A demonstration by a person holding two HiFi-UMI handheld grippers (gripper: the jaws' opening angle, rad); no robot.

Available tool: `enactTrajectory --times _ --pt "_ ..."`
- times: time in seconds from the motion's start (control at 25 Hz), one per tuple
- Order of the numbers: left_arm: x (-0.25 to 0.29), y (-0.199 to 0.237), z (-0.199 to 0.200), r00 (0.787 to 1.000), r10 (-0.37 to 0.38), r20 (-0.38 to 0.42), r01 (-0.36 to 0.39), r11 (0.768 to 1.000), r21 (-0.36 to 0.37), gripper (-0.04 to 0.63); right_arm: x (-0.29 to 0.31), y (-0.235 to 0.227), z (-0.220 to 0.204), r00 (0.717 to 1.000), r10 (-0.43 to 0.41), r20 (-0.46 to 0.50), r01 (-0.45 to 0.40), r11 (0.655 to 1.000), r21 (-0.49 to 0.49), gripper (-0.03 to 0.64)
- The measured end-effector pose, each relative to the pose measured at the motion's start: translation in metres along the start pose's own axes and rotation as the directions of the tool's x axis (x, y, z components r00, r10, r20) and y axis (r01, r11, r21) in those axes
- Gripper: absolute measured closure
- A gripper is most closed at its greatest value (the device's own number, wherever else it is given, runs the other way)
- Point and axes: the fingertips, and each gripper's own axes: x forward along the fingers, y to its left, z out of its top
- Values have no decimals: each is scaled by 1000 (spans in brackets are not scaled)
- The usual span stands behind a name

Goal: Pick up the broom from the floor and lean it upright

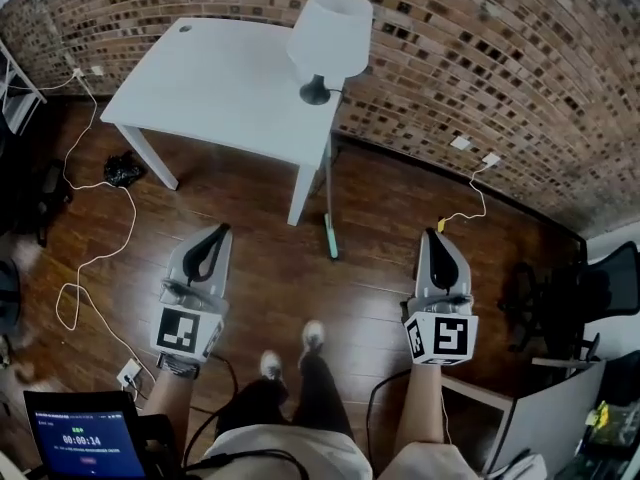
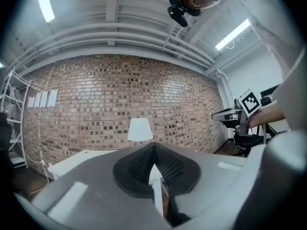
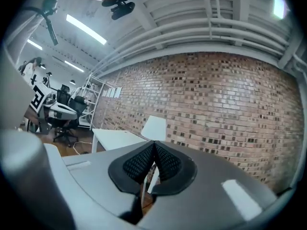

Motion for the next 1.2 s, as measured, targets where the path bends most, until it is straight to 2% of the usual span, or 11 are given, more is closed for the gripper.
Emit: enactTrajectory --times 0.08,0.32,0.44,0.68,0.8,1.04,1.2 --pt "-18 4 16 999 13 41 -13 1000 17 595 -25 0 23 1000 -22 23 22 1000 -1 603" --pt "-61 -11 55 995 16 96 -16 1000 -7 595 -88 -5 76 986 -92 137 84 995 62 604" --pt "-85 -17 71 994 42 104 -42 999 -4 595 -112 1 88 984 -70 162 55 994 95 603" --pt "-135 -59 115 980 68 190 -70 998 5 595 -179 2 88 986 -31 161 16 995 94 603" --pt "-134 -67 113 980 46 193 -51 998 22 595 -188 6 80 988 -44 149 28 994 107 603" --pt "-143 -74 101 982 22 186 -24 1000 10 595 -198 11 69 988 -66 139 44 987 156 603" --pt "-156 -82 92 984 10 176 -13 1000 12 595 -207 19 66 988 -80 132 59 986 153 603"
